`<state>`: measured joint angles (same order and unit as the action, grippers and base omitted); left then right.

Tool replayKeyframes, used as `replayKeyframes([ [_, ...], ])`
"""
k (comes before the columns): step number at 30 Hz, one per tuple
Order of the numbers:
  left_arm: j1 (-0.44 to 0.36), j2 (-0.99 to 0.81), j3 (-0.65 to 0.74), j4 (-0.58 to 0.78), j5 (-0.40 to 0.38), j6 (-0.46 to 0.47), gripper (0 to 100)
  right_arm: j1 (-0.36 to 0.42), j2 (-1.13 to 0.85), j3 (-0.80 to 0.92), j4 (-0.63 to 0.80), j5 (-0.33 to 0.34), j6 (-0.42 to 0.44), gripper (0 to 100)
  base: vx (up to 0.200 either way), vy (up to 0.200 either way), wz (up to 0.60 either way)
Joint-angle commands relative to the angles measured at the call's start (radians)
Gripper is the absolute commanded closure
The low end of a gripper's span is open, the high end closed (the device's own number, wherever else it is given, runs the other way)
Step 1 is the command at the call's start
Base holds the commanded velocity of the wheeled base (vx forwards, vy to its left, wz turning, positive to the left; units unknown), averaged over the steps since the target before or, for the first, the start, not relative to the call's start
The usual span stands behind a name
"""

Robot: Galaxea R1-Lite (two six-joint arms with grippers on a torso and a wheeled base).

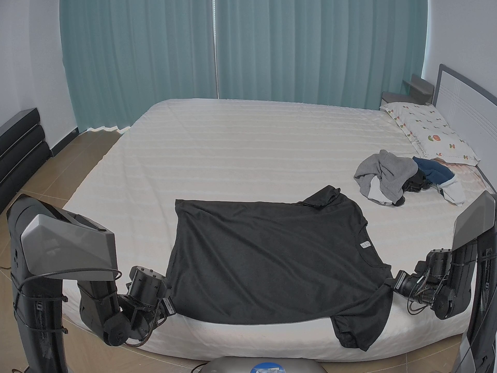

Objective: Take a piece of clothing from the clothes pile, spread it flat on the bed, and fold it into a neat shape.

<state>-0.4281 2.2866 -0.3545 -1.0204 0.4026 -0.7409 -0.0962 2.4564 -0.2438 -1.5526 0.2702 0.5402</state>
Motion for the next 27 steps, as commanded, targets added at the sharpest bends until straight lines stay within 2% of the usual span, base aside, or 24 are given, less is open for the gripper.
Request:
replayKeyframes([
  [1,0.014,0.008,0.0,-0.018,-0.002,0.001,100,0.001,-0.002,-0.046,-0.011,0.0,0.003,100,0.0,0.0,0.0],
  [15,0.022,0.057,-0.001,-0.061,-0.004,0.005,100,0.082,0.03,-0.223,0.052,-0.002,0.003,100,0.0,0.0,0.0],
  [16,0.022,0.059,-0.001,-0.061,-0.004,0.005,100,0.082,0.032,-0.232,0.058,-0.002,0.004,0,0.0,0.0,0.0],
  [21,0.023,0.057,-0.001,-0.061,-0.005,0.005,100,0.07,0.024,-0.218,0.046,0.004,0.009,0,0.0,0.0,0.0],
  [27,0.023,0.067,0.0,-0.063,-0.007,0.005,100,0.006,-0.051,-0.127,0.06,0.043,0.006,0,0.0,0.0,0.0],
])
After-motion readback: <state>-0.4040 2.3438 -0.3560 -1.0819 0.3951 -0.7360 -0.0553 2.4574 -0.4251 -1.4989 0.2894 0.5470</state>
